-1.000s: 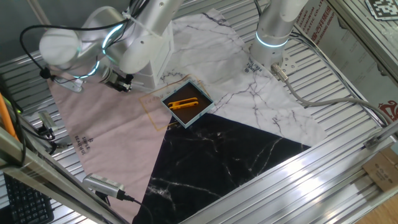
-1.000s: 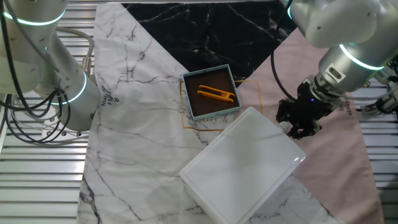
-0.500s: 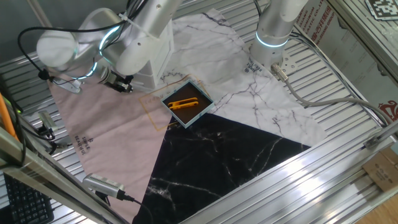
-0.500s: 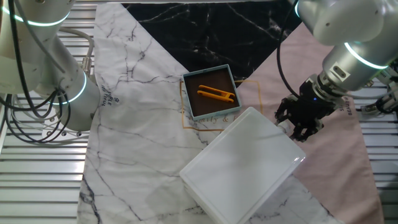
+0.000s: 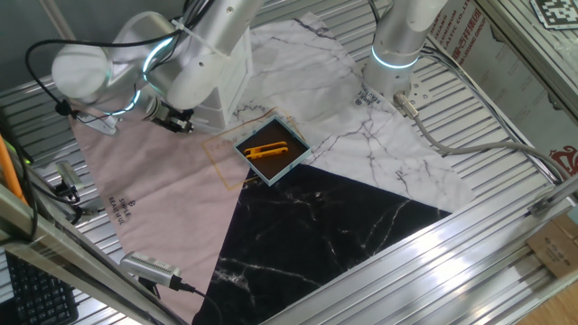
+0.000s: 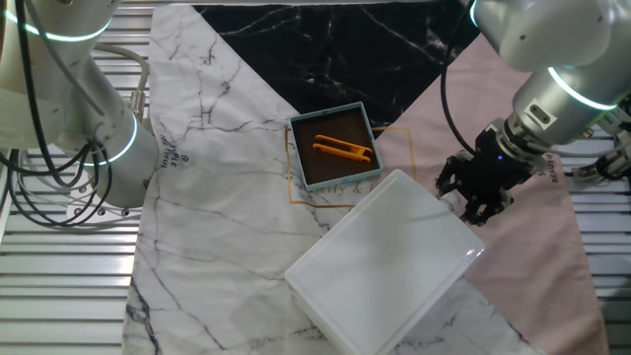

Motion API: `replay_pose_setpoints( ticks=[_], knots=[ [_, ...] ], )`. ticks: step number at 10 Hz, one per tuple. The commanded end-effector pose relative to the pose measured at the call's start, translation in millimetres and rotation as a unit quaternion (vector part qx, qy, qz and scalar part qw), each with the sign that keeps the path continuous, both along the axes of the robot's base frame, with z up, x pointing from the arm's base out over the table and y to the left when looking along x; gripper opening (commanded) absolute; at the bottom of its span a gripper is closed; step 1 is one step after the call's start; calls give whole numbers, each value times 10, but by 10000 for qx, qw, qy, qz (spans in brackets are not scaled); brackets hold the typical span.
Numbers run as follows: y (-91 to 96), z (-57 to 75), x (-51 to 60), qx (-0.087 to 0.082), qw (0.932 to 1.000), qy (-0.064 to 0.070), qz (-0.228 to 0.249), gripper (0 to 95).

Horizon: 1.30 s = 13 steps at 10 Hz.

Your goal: Grasp the handle and open the drawer

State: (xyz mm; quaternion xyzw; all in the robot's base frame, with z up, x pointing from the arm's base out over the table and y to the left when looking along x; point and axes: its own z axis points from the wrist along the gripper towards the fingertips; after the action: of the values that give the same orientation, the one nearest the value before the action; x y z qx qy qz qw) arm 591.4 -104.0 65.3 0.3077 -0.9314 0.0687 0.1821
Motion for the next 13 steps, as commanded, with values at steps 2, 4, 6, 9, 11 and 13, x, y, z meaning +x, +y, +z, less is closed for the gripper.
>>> replay_pose_setpoints(
  ticks=[2, 4, 6, 9, 11, 13],
  knots=[
    [-15, 12, -23, 5, 10000, -6, 14, 380],
    [-26, 15, -36, -5, 10000, -4, 22, 380],
    [-39, 14, -48, -7, 10000, -1, 35, 190],
    [-56, 11, -60, 29, 10000, -1, 29, 190],
    [-57, 10, -60, 37, 10000, -7, 14, 190],
    [-57, 10, -60, 36, 10000, -9, 10, 380]
  ],
)
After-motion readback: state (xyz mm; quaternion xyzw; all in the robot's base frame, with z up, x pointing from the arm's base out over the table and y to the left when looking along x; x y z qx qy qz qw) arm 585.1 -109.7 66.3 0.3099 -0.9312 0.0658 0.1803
